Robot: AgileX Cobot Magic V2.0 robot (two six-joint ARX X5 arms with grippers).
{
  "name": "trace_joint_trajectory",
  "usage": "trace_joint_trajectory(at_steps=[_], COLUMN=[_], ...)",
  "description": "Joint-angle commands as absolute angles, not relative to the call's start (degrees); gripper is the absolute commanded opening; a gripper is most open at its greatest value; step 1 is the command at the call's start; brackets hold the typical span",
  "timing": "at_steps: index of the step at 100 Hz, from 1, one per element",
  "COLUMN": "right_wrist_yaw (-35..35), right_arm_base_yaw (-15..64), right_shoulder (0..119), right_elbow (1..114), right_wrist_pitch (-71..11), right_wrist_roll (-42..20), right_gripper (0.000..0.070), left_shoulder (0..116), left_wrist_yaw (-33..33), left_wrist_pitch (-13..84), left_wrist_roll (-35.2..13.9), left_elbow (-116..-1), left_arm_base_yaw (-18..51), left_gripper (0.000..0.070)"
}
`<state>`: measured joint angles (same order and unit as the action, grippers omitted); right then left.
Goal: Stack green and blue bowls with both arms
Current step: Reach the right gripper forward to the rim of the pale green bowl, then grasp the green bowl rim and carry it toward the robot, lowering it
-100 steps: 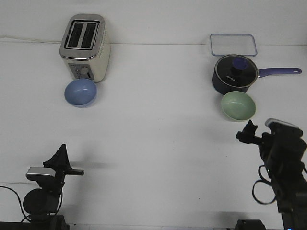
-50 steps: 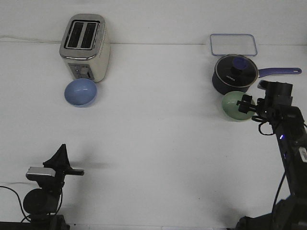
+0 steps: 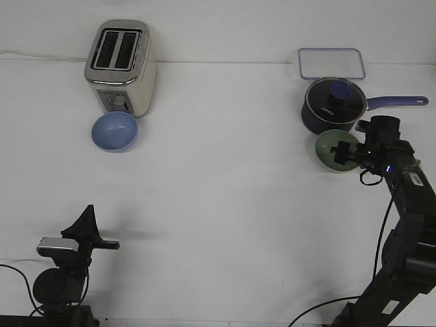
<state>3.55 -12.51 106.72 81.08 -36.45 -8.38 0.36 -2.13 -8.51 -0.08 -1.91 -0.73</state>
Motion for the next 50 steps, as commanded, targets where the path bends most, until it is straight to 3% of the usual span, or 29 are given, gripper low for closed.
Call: trace_joint_trajectory(at_steps=[1,9,33,50], right_wrist_yaw=[4.2,4.7,4.9,9.8], right_arm_base_yaw=[-12.8,-12.8,-12.8,-12.8], right_shoulder=[108.1,108.1,107.5,102.2], right_elbow=[82.6,82.6,85.2,86.0], right_wrist_pitch=[-35.9,-35.1,-38.9,-41.3], right_wrist_roll=[-7.4,-7.4,-7.1,-7.6], right_gripper=[0.0181,0.0000,0.0000,0.0000], left_shoulder=[0.3,0.3,0.3,0.3], left_wrist_yaw=[-2.4,-2.4,-2.4,-2.4], left_wrist_pitch=[-9.1,-9.1,-9.1,-9.1], left_wrist_roll=[0.2,0.2,0.2,0.2], left_elbow=[-0.8,-0.8,-0.8,-0.8], left_arm_base_yaw=[-0.7,-0.7,-0.7,-0.7], left_gripper=[0.0015,0.0015,0.0015,0.0015])
